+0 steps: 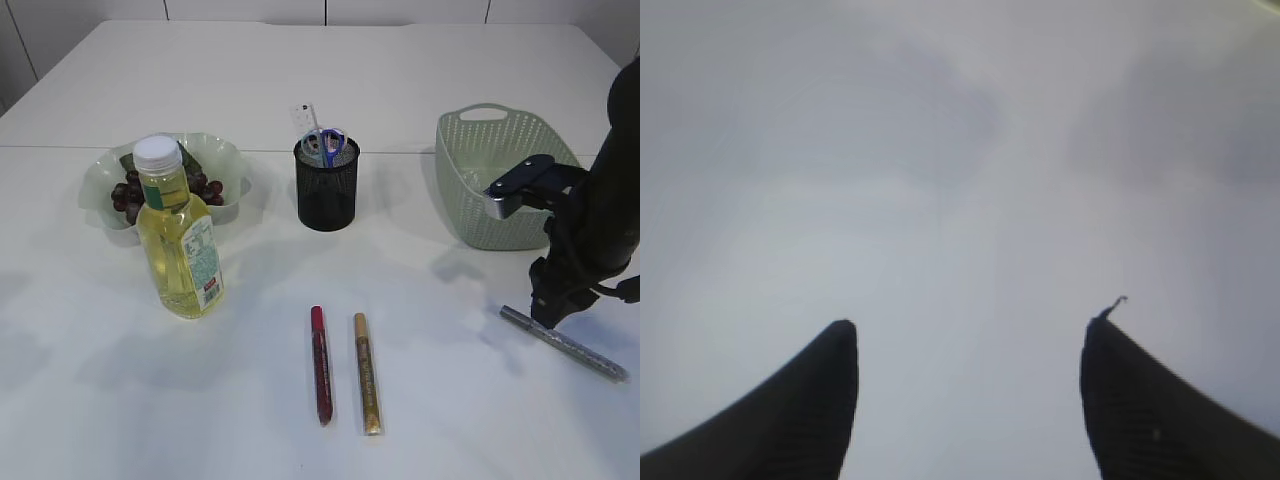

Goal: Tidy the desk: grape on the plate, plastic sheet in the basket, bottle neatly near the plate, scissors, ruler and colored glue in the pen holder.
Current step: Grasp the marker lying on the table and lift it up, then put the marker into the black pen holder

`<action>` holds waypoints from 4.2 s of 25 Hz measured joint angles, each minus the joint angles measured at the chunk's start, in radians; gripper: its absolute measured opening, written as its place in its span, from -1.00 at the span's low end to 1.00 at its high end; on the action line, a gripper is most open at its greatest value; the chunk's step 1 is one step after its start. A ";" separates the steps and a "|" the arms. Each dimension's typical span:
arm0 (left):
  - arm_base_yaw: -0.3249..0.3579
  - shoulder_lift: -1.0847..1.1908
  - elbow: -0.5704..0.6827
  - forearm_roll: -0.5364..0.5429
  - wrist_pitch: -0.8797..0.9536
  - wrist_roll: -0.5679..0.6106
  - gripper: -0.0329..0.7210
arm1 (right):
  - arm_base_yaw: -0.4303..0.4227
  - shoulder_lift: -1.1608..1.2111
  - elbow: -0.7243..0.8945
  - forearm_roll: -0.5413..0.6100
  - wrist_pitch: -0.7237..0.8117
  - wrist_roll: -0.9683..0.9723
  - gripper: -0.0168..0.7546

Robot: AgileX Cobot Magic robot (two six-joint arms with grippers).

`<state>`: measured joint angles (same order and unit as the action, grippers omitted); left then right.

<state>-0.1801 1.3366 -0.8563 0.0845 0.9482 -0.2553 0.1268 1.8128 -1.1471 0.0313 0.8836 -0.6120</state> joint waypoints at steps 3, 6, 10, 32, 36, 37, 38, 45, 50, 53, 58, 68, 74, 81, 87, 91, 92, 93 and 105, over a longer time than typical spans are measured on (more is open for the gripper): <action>0.000 0.000 0.000 0.000 0.000 0.000 0.43 | 0.000 0.030 0.000 0.001 -0.007 0.000 0.18; 0.000 0.000 0.000 0.000 0.000 0.000 0.43 | 0.000 0.056 0.000 0.001 -0.024 0.000 0.18; 0.000 0.000 0.000 0.000 0.000 0.000 0.43 | 0.000 0.084 0.000 0.002 -0.041 0.000 0.18; 0.000 0.000 0.000 0.000 -0.011 0.000 0.43 | 0.000 0.156 0.000 0.002 -0.089 0.008 -0.13; 0.000 0.000 0.000 0.000 -0.013 0.000 0.43 | 0.000 0.167 0.000 0.002 -0.091 0.018 -0.19; 0.000 0.000 0.000 0.000 -0.013 0.000 0.43 | 0.000 0.167 0.000 0.002 -0.091 0.018 -0.21; 0.000 0.000 0.000 0.000 -0.013 0.000 0.43 | 0.000 0.167 0.000 0.002 -0.091 0.018 -0.25; 0.000 0.000 0.000 0.000 -0.013 0.000 0.43 | 0.000 0.167 0.000 0.002 -0.091 0.023 -0.58; 0.000 0.000 0.000 0.000 -0.013 0.000 0.43 | 0.000 0.158 0.000 0.037 -0.091 0.026 -0.59; 0.000 0.000 0.000 0.000 -0.013 0.000 0.43 | 0.000 0.106 0.000 0.116 -0.083 0.011 -0.60; 0.000 0.000 0.000 0.000 -0.013 0.000 0.43 | 0.000 0.017 -0.055 0.379 -0.039 -0.140 -0.60; 0.000 0.000 0.000 -0.004 -0.013 0.000 0.43 | 0.000 0.030 -0.296 1.122 0.018 -0.490 -0.60; 0.000 0.000 0.000 -0.008 -0.006 0.000 0.43 | 0.000 0.098 -0.415 1.349 0.012 -0.711 -0.60; 0.000 0.000 0.000 -0.019 0.006 0.000 0.43 | 0.000 0.236 -0.519 1.574 -0.002 -1.008 -0.60; 0.000 0.000 0.000 -0.030 0.006 0.000 0.43 | 0.000 0.368 -0.585 1.710 -0.008 -1.206 -0.60; 0.000 0.000 0.000 -0.030 0.006 0.000 0.43 | 0.000 0.434 -0.617 1.730 -0.012 -1.306 -0.60; 0.000 0.000 0.000 -0.030 0.006 0.000 0.43 | 0.000 0.448 -0.623 1.731 -0.012 -1.319 -0.60; 0.000 0.000 0.000 -0.032 0.006 0.000 0.43 | 0.000 0.459 -0.630 1.733 -0.014 -1.332 -0.60; 0.000 0.000 0.000 -0.032 0.006 0.000 0.43 | 0.000 0.502 -0.652 1.739 -0.018 -1.346 -0.34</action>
<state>-0.1801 1.3366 -0.8563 0.0523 0.9538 -0.2549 0.1268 2.3144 -1.7995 1.7704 0.8654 -1.9582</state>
